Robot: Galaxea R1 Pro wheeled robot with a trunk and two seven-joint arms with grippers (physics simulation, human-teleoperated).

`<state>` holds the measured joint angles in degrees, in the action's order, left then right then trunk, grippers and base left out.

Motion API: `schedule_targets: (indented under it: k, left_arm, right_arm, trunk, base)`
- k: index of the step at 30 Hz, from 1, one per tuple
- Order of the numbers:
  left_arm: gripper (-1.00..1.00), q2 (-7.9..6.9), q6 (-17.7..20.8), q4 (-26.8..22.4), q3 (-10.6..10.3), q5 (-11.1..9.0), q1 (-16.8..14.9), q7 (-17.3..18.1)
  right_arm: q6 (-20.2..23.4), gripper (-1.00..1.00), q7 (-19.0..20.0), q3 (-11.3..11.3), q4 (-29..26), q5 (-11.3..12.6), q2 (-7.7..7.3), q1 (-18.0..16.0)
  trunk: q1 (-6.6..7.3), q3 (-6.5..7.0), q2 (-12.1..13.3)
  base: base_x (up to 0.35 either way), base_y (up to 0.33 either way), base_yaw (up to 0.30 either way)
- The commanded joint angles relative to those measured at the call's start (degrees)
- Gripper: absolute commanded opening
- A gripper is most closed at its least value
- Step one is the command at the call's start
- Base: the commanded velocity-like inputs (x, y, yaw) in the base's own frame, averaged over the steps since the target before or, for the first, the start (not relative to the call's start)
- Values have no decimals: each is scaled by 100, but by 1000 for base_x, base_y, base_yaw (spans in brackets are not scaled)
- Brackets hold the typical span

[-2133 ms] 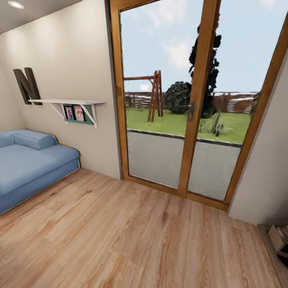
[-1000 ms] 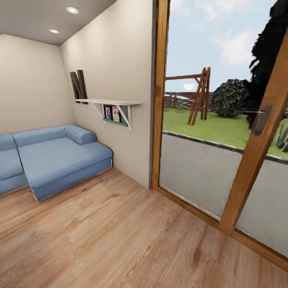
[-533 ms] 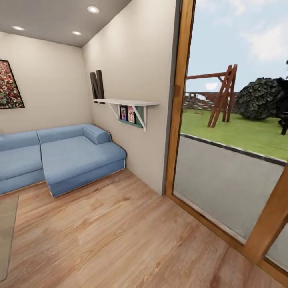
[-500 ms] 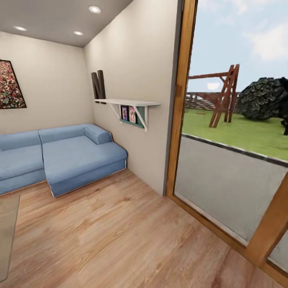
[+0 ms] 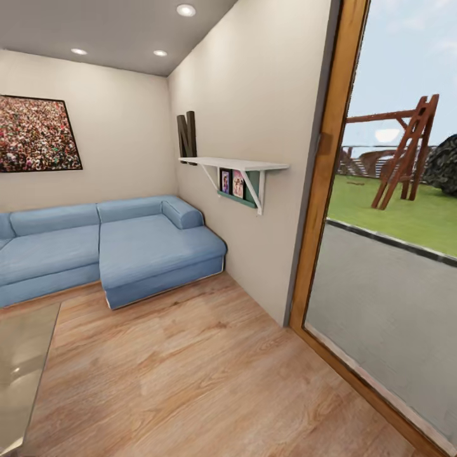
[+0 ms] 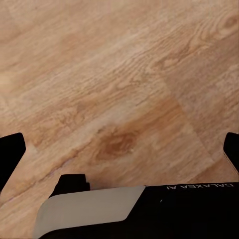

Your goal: Turn on the radio receiver that's on the table in the living room.

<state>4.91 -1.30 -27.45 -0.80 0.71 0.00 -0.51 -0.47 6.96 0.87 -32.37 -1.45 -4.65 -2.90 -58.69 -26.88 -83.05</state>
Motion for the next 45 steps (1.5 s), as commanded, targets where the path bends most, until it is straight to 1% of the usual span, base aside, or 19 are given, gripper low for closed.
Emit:
schedule_targets:
  k: [1, 8, 26, 29, 32, 41, 45]
  left_arm:
    - [100, -2, -11, -5, -8, 8, 0, -7]
    - [100, -8, -11, -6, -8, 2, 0, -3]
    - [100, -8, -11, -4, -8, -1, 0, -8]
    - [100, -8, -11, -4, -8, -1, 0, -54]
    - [100, -2, -11, 1, -8, -1, 0, -189]
    - [100, 1, -11, 2, -8, -10, 0, -204]
    - [100, 1, -11, 2, -8, -10, 0, -204]
  right_arm:
    - [-5, 100, 25, 10, -1, -18, -1, -1]
    - [-4, 100, 25, 8, 0, -15, -1, -2]
    - [2, 100, 25, 1, 3, -22, 0, 0]
    - [3, 100, 25, 1, 3, -22, 2, -1]
    - [0, 100, 25, 1, 3, -22, 6, -1]
    - [1, 100, 25, 1, 3, -22, 8, -2]
    - [2, 100, 25, 1, 3, -20, 8, 0]
  trunk:
    - [-3, -5, -2]
    - [-3, -5, -2]
    - [-3, -5, -2]
    - [-3, -5, -2]
    - [-3, -5, -2]
    - [-3, -5, -2]
    - [-3, -5, -2]
  base:
    - [326, -84, 289]
    - [326, -77, 289]
    - [326, -12, 289]
    - [326, -94, 289]
    - [326, -120, 289]
    - [326, -135, 285]
    - [326, -136, 144]
